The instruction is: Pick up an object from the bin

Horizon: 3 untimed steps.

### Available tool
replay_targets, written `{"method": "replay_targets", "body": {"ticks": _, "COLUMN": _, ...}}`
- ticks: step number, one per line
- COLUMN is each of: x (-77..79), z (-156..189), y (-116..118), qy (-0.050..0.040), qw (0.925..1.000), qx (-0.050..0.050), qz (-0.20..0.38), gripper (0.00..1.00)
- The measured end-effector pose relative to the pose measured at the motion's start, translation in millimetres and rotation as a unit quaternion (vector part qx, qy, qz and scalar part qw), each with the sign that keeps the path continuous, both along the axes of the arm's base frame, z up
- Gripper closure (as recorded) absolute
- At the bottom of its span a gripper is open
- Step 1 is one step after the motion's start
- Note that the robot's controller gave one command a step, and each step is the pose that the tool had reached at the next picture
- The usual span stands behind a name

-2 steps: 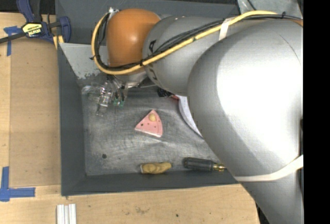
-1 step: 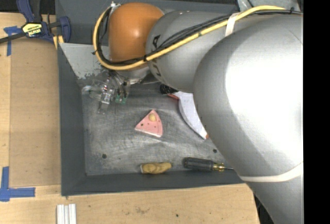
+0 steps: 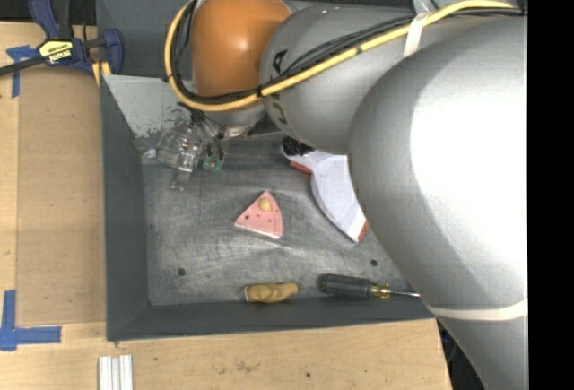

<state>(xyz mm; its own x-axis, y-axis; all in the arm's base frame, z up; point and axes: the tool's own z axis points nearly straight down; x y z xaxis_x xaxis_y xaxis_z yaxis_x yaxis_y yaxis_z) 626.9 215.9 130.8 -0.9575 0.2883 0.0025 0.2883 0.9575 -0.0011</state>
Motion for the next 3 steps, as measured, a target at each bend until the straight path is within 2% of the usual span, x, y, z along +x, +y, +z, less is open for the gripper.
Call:
{"method": "replay_targets", "body": {"ticks": 2, "x": 2.2, "z": 29, "y": 0, "qy": -0.0052, "qw": 1.0000, "qx": 0.002, "qz": 0.000, "gripper": 1.00}}
{"method": "replay_targets", "body": {"ticks": 3, "x": 2.6, "z": 58, "y": -1, "qy": -0.0038, "qw": 1.0000, "qx": 0.001, "qz": -0.001, "gripper": 1.00}}
